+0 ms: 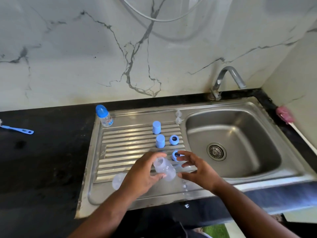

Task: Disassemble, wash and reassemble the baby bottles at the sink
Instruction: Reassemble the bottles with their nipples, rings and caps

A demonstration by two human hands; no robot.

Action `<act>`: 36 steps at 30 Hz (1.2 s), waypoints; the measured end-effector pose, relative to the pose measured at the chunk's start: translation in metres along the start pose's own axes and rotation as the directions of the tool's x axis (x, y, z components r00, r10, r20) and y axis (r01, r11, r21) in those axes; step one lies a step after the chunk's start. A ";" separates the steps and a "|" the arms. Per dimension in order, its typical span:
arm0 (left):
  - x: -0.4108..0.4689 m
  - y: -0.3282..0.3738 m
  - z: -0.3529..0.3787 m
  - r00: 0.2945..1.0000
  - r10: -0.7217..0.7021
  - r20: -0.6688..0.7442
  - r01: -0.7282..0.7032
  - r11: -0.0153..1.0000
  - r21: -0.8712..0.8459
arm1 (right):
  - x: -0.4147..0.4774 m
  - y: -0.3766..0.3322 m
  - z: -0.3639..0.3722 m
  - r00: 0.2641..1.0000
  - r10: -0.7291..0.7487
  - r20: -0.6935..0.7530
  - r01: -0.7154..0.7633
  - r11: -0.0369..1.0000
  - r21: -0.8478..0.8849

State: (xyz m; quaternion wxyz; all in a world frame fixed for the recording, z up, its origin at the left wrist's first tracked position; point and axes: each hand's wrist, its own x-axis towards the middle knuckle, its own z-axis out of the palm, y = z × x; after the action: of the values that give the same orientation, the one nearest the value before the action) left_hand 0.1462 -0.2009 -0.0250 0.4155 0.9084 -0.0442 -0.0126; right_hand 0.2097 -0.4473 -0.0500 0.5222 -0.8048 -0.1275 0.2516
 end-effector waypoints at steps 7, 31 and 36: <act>-0.006 -0.011 0.018 0.993 0.050 0.110 -0.078 0.960 0.270 | -0.001 0.005 -0.005 0.998 0.038 -0.043 -0.037 0.999 0.017; -0.018 -0.015 0.008 0.992 -0.115 0.044 0.118 0.991 -0.058 | 0.027 0.004 0.002 0.984 -0.012 -0.178 -0.044 0.951 -0.307; -0.018 -0.014 -0.002 0.993 -0.118 -0.010 0.117 0.989 -0.091 | 0.054 0.006 0.014 0.990 -0.025 -0.140 -0.051 0.857 -0.512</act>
State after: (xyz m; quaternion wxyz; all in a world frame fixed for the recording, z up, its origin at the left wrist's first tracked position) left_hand 0.1297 -0.1888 -0.0351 0.4549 0.8898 0.0132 -0.0322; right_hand 0.2470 -0.4142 -0.0744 0.2943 -0.9316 -0.1474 0.1543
